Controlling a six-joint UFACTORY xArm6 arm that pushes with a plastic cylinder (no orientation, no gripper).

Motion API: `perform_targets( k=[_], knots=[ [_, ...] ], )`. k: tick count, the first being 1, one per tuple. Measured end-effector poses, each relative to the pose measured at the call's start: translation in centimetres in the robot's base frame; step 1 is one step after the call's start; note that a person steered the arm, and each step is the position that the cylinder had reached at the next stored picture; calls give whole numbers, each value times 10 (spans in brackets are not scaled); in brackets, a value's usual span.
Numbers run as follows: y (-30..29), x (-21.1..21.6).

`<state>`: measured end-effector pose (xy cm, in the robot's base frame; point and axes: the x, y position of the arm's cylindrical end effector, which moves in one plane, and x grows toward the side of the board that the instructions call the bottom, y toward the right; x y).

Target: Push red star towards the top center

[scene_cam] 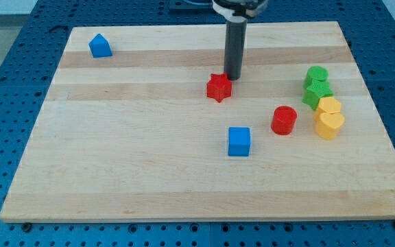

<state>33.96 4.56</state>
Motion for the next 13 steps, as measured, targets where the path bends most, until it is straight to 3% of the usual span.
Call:
perform_targets(
  k=[2, 3, 4, 6, 9, 10, 11, 13],
  knots=[
    [71, 27],
    [72, 78],
    [35, 124],
    [-44, 125],
    [-45, 38],
    [-54, 38],
    [-62, 86],
    [-31, 45]
  ],
)
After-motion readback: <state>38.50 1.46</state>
